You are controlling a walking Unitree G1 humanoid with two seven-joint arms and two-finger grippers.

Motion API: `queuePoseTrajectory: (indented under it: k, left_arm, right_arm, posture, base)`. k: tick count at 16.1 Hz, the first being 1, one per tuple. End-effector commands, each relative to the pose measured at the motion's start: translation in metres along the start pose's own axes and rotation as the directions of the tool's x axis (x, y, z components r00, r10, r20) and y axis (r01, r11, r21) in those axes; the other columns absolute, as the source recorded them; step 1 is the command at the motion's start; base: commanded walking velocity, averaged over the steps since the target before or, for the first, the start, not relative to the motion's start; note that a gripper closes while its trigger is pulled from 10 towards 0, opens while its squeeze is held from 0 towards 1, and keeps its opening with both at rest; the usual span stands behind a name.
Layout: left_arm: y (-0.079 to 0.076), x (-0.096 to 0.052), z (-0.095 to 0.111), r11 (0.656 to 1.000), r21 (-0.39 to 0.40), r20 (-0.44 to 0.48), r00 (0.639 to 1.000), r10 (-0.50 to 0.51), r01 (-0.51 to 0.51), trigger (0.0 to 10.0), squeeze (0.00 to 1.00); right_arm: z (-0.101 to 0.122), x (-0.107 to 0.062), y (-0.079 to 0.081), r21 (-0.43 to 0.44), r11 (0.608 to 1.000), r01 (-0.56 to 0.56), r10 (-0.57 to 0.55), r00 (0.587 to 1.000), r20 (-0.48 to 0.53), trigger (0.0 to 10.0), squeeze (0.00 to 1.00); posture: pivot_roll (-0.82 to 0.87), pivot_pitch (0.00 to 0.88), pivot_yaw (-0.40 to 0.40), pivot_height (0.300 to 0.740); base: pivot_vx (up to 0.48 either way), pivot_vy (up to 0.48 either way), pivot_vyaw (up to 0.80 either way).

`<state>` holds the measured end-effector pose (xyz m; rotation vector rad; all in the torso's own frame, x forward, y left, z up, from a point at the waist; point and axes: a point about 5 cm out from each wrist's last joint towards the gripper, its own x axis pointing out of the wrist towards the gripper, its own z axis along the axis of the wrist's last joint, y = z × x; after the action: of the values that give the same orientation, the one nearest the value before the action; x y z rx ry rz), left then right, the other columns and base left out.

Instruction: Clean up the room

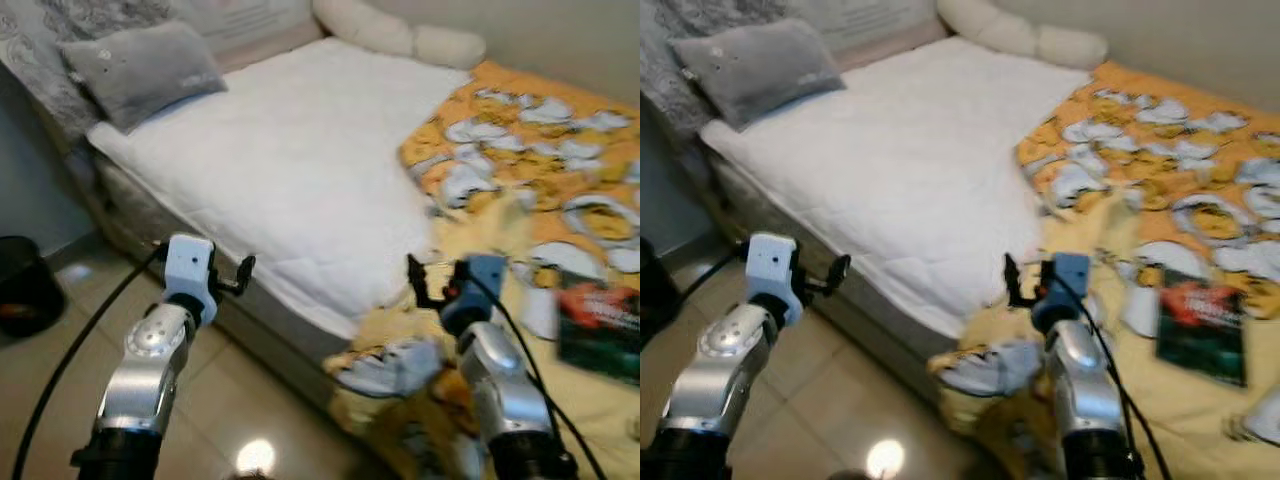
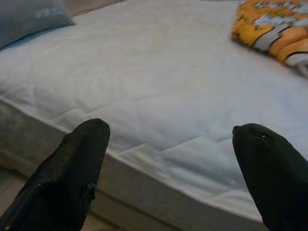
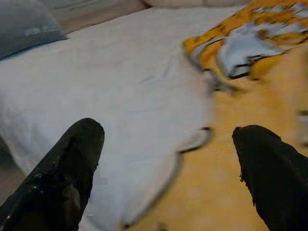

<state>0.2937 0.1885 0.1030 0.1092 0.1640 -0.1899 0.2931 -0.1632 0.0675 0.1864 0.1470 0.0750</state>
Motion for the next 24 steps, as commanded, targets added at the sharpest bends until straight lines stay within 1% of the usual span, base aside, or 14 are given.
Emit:
queuePoseTrajectory:
  k: [1,7,8,11,16,17,18,20,24]
  left_arm:
    - [0.0043,-0.0007,0.0008,1.0,0.008,0.002,1.0,0.012,-0.012,10.0,0.62]
    - [0.0022,0.0,0.0004,1.0,0.011,0.006,1.0,0.002,-0.002,10.0,0.62]
    - [0.0025,0.0003,0.0002,1.0,0.012,0.005,1.0,0.003,-0.003,10.0,0.62]
    - [0.0026,0.0003,0.0,1.0,0.011,0.004,1.0,0.002,-0.002,10.0,0.62]
    - [0.0012,0.0001,0.0006,1.0,0.012,0.004,1.0,-0.001,0.001,10.0,0.62]
    - [0.0015,0.0,-0.0002,1.0,-0.006,0.002,1.0,0.005,-0.005,10.0,0.62]
    - [0.0019,0.0,-0.0013,1.0,-0.02,-0.003,1.0,0.008,-0.008,10.0,0.57]
    - [0.0016,0.0001,-0.0023,1.0,-0.016,-0.01,1.0,0.003,-0.004,10.0,0.54]
    - [0.0015,0.0008,-0.0019,1.0,-0.007,-0.012,1.0,0.007,-0.007,10.0,0.53]
  right_arm:
    - [-0.0027,0.0006,0.0065,0.004,1.0,-0.013,0.013,1.0,-0.007,10.0,1.0]
    - [-0.0056,0.0013,0.0119,-0.001,0.998,-0.056,0.056,0.998,-0.015,10.0,1.0]
    - [-0.006,0.0014,0.0132,-0.006,0.998,-0.07,0.069,0.997,-0.019,10.0,1.0]
    - [-0.0067,0.0014,0.0142,-0.016,0.997,-0.07,0.069,0.997,-0.024,10.0,1.0]
    - [-0.0086,0.0006,0.0102,-0.003,0.999,-0.05,0.049,0.998,-0.035,10.0,1.0]
    - [-0.0087,0.0008,0.0104,-0.003,0.999,-0.051,0.05,0.998,-0.037,10.0,1.0]
    - [-0.0086,0.0009,0.011,-0.001,0.999,-0.054,0.054,0.998,-0.038,10.0,1.0]
    - [-0.0093,0.0011,0.0117,-0.002,0.998,-0.06,0.06,0.997,-0.042,10.0,1.0]
    - [-0.0102,0.0018,0.0121,-0.002,0.998,-0.06,0.06,0.997,-0.048,10.0,1.0]
  posture:
    - [0.13,0.0,-0.022,0.74]
    - [0.13,0.0,-0.023,0.74]
    - [0.13,0.0,-0.022,0.74]
    - [0.13,0.0,-0.022,0.74]
    - [0.13,0.0,-0.022,0.74]
    - [0.13,0.0,-0.021,0.74]
    - [0.13,0.0,-0.021,0.74]
    - [0.13,0.0,-0.022,0.74]
    - [0.13,0.0,-0.022,0.74]
  base:
    - [0.0,-0.435,0.0]
    - [0.0,-0.434,0.0]
    - [0.0,-0.439,0.69]
    - [0.0,-0.436,0.76]
    - [0.0,-0.431,0.0]
    - [0.0,0.0,0.0]
    - [0.0,0.0,0.0]
    - [0.0,0.0,0.0]
    - [0.0,0.0,0.0]
